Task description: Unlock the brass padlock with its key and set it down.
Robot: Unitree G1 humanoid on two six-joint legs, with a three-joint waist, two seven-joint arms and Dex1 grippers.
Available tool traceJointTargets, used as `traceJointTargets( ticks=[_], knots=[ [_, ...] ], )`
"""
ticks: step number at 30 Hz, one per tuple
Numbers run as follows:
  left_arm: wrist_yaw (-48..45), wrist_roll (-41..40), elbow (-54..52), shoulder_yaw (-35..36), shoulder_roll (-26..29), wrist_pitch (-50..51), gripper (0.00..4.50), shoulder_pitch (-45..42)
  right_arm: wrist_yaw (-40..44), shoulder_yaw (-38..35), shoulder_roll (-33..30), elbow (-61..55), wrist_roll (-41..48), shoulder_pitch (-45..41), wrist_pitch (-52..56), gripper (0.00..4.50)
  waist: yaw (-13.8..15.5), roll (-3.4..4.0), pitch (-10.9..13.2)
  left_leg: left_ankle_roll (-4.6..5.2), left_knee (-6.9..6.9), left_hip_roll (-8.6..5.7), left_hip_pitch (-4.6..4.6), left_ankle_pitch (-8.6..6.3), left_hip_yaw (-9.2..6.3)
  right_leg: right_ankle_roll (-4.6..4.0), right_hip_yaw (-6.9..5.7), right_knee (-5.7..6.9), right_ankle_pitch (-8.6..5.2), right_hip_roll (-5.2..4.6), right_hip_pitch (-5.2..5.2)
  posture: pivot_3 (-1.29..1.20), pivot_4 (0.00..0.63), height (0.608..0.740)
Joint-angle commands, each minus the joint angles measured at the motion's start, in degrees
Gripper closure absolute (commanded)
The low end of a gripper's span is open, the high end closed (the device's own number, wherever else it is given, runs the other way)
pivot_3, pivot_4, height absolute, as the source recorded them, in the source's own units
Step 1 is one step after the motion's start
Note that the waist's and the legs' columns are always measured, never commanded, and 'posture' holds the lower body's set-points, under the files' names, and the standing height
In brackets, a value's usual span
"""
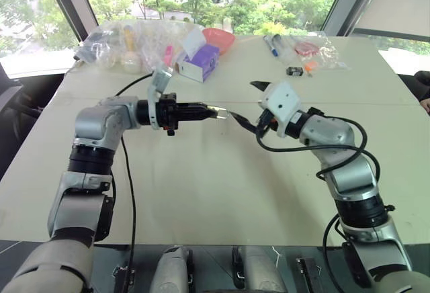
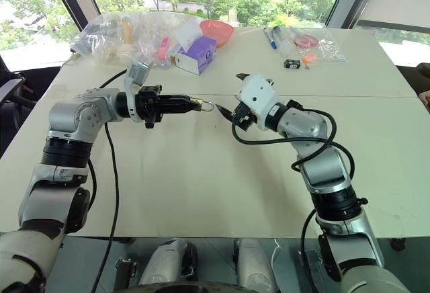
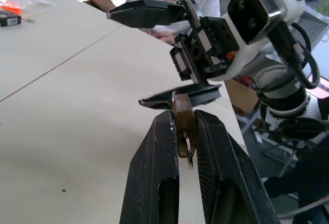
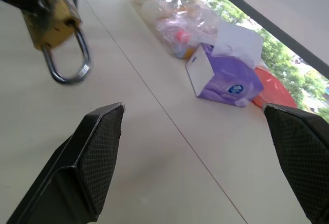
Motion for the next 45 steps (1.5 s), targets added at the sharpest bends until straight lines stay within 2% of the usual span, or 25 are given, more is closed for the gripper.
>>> traceJointTargets(
  ticks=[1, 14, 22, 32, 45],
  knots=[
    [0.8, 1.1, 1.6, 0.2, 0.3, -2.3, 4.5, -0.5, -0.9, -2.5, -0.4, -2.5, 0.8, -1.1, -0.9, 0.1, 0.0, 0.0, 0.0, 0.0, 0.0, 0.0, 0.0, 0.0, 0.0, 0.0, 0.0, 0.0, 0.0, 0.0, 0.0, 0.0, 0.15, 0.734],
    [0.7, 1.4, 3.0, 0.0, -1.0, -3.5, 4.5, -2.2, -1.1, -0.7, 2.3, -9.2, 4.3, 0.3, 2.3, 0.1, 0.1, 0.0, 0.0, 0.0, 0.01, 0.0, -0.01, 0.0, 0.0, 0.0, 0.0, 0.0, 0.0, 0.0, 0.0, 0.0, 0.15, 0.734],
    [-1.1, -1.2, -4.4, 0.1, 0.5, 0.4, 4.5, -0.8, -1.0, 1.0, 1.9, -5.7, 2.8, 0.2, 0.5, 0.1, 0.0, 0.0, 0.0, 0.0, 0.0, 0.0, -0.01, 0.0, -0.01, 0.0, 0.0, 0.0, 0.0, 0.0, 0.0, 0.0, 0.15, 0.734],
    [-0.7, -2.5, -8.0, 0.3, 1.8, 1.9, 4.5, 1.0, -0.2, 0.7, 0.9, -3.5, 2.8, -0.1, -0.5, 0.1, 0.0, 0.0, 0.0, 0.0, 0.0, 0.0, -0.01, 0.0, -0.01, 0.0, 0.0, 0.0, 0.0, 0.0, 0.0, 0.0, 0.15, 0.734],
    [1.5, -0.8, -2.3, -0.1, -0.7, -2.4, 4.5, -1.4, 1.4, 0.6, 0.6, -5.9, 4.0, 1.0, 0.6, 0.1, 0.0, 0.0, 0.0, 0.0, 0.0, 0.0, -0.01, 0.0, -0.01, 0.0, 0.0, 0.0, 0.0, 0.0, 0.0, 0.0, 0.15, 0.734]
  ],
)
